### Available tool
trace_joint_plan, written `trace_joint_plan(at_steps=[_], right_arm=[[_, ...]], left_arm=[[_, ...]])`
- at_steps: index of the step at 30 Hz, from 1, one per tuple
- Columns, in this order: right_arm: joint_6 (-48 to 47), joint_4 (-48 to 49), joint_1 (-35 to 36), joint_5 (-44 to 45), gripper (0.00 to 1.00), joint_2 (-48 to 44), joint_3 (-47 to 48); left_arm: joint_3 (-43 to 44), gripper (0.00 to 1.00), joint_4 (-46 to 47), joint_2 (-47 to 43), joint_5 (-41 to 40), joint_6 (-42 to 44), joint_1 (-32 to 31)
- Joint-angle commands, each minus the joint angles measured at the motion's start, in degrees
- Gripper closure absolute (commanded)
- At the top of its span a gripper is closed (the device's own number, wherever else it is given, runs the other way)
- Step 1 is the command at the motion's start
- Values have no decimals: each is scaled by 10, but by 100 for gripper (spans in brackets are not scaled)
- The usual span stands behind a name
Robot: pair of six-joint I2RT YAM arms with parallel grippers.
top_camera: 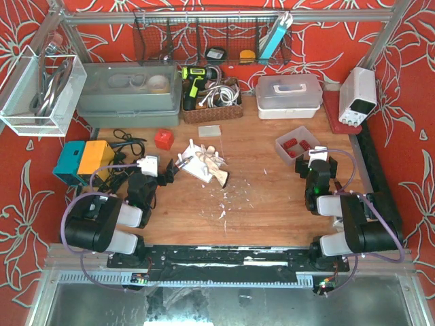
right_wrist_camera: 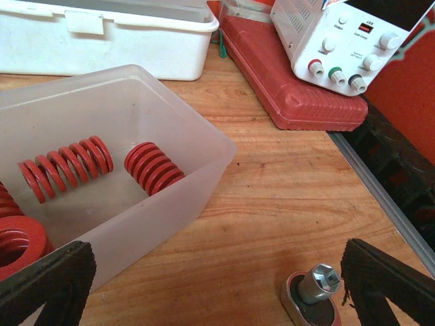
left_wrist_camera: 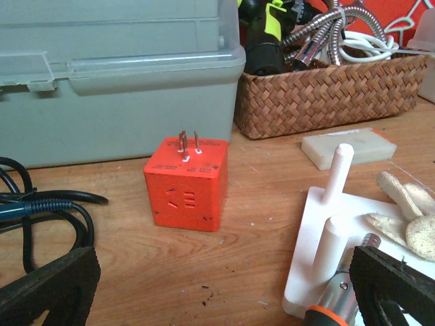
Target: Install the large spring
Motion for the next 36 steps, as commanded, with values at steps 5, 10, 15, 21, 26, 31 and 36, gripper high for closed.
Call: trace_joint_plan(at_steps=[5, 10, 15, 21, 26, 31, 36], right_arm=[[7, 5, 1, 12, 1, -1, 1], [7, 6, 2, 12, 1, -1, 1], [7, 5, 2, 12, 1, -1, 2], [5, 9, 2, 11, 1, -4, 0], [0, -23, 3, 6, 1, -76, -9], [25, -244, 3, -8, 1, -235, 55], [132, -415, 3, -20, 1, -305, 155]], left_arm=[[4, 0, 15, 3, -10, 0, -2], [4, 0, 15, 3, -10, 0, -2], [4, 0, 15, 3, -9, -1, -2], [3, 0, 17, -1, -8, 0, -2], [14, 0, -78, -92, -1, -2, -2], [125, 0, -331, -207, 1, -75, -3], [213, 0, -453, -279, 64, -166, -4]])
